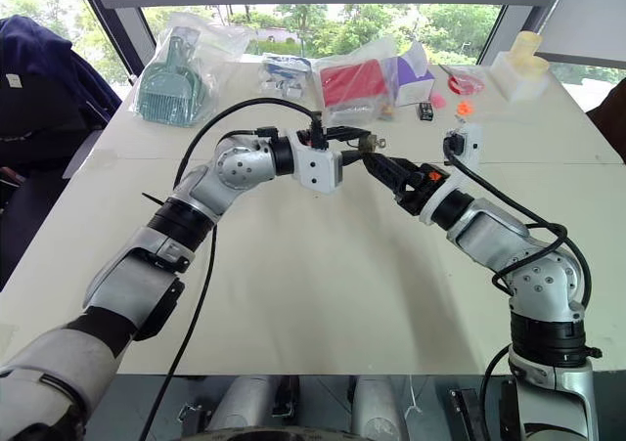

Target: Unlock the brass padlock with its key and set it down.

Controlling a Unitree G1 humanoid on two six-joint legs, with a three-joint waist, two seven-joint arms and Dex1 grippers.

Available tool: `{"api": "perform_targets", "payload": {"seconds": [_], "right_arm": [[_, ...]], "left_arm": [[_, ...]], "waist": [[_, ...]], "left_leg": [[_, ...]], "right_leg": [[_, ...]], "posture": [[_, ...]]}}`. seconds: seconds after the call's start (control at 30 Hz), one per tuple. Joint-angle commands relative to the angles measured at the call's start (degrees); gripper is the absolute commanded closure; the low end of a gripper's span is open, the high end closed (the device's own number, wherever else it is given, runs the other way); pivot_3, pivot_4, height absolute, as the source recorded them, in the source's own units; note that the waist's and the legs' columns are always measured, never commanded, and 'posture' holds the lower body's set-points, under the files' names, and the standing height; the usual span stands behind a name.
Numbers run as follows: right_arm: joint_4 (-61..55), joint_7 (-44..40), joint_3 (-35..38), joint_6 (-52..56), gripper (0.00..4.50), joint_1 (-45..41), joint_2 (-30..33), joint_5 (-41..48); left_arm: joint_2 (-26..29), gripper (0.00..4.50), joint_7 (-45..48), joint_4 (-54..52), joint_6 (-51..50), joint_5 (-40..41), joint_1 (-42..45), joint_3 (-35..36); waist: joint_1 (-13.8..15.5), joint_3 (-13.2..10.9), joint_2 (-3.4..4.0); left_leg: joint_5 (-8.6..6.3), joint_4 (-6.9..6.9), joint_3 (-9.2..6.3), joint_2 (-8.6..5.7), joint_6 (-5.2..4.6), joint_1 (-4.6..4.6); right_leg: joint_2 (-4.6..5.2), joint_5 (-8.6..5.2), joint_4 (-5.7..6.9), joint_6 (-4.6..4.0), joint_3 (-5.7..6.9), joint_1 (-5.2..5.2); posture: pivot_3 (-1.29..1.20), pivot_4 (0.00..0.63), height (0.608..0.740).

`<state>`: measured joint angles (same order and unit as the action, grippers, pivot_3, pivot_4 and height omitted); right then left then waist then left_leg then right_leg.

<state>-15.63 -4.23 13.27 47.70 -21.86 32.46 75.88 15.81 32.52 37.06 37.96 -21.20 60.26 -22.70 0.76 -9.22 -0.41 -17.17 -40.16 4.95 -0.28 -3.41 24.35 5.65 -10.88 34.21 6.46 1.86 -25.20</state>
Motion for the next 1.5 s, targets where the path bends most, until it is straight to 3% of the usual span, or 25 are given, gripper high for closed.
{"api": "perform_targets", "payload": {"seconds": [0.03,0.37,0.47,0.63,0.67,0.73,0.77,0.93,1.13,1.5], "right_arm": [[-0.29,-1.11,0.45,-0.18,0.75,-1.69,-0.90,-1.17],[2.71,-3.04,0.96,-0.03,0.75,-4.06,-3.42,-4.30],[2.68,-2.75,1.52,-0.07,1.67,-4.01,-4.22,-4.41],[2.03,-2.71,1.75,0.91,4.22,-3.60,-4.92,-4.19],[1.91,-2.69,1.72,1.13,4.43,-3.53,-5.03,-4.28],[1.79,-2.42,1.65,1.42,4.43,-3.43,-5.31,-4.64],[1.67,-2.25,1.69,1.49,4.43,-3.33,-5.46,-4.75],[2.48,-1.46,2.60,1.17,4.43,-3.57,-5.94,-5.71],[3.14,-2.09,3.34,1.20,4.43,-3.87,-5.96,-7.48],[3.04,-2.31,3.19,1.49,4.43,-6.23,-7.08,-8.29]], "left_arm": [[0.07,3.82,-0.27,-3.38,1.10,1.97,-0.11,1.38],[0.63,3.82,1.62,-6.94,0.81,3.38,-2.27,1.05],[0.61,3.82,1.81,-7.62,0.48,3.52,-2.61,1.08],[0.52,3.82,2.09,-8.53,0.08,3.57,-3.12,1.26],[0.53,3.82,2.30,-8.65,-0.04,3.66,-3.20,1.28],[0.73,3.82,3.97,-9.00,-1.22,4.59,-3.53,1.28],[0.89,2.78,5.11,-9.29,-1.95,5.28,-3.80,1.26],[1.69,0.40,13.31,-11.39,-11.80,13.45,-5.24,3.28],[1.90,0.40,18.73,-10.93,-40.10,27.21,-2.91,12.44],[-5.65,0.40,24.11,2.28,-44.41,31.11,3.45,15.69]], "waist": [[-0.03,0.00,0.00],[-0.01,0.00,0.00],[-0.08,0.00,0.00],[-0.02,0.00,0.00],[-0.03,0.00,0.00],[-0.07,0.00,0.00],[-0.10,0.00,0.00],[-0.12,0.00,0.01],[-0.39,0.00,0.01],[-0.21,0.00,0.00]], "left_leg": [[0.00,0.00,0.00,-0.01,0.00,0.00],[0.01,0.00,0.00,0.00,0.01,0.00],[0.01,0.00,0.00,0.00,0.01,0.00],[0.01,0.00,0.00,0.00,0.02,0.00],[0.01,0.00,0.00,-0.01,0.02,0.00],[0.01,0.00,0.00,-0.01,0.02,0.00],[0.01,0.00,0.00,-0.01,0.02,0.00],[0.03,0.00,0.00,0.00,0.05,0.00],[0.06,0.00,-0.04,0.02,0.11,-0.01],[0.07,0.00,-0.06,-0.04,0.11,0.00]], "right_leg": [[0.01,0.00,0.00,0.00,0.00,0.00],[0.00,0.00,0.01,0.00,0.00,-0.01],[0.00,0.00,0.01,0.00,0.00,-0.01],[0.00,0.00,0.02,0.00,0.01,-0.01],[0.00,0.00,0.02,0.00,0.01,0.00],[0.00,0.00,0.02,0.00,0.01,0.00],[0.00,0.00,0.02,0.00,0.01,-0.01],[0.00,0.00,0.03,0.00,0.01,-0.01],[-0.06,0.00,0.06,0.00,0.01,-0.03],[-0.07,0.01,0.04,0.03,0.02,0.09]], "posture": [[0.00,0.150,0.740],[0.00,0.150,0.740],[0.00,0.150,0.740],[0.00,0.150,0.740],[0.00,0.150,0.740],[0.00,0.150,0.740],[0.00,0.150,0.740],[0.00,0.150,0.740],[0.00,0.150,0.740],[0.00,0.150,0.740]]}}
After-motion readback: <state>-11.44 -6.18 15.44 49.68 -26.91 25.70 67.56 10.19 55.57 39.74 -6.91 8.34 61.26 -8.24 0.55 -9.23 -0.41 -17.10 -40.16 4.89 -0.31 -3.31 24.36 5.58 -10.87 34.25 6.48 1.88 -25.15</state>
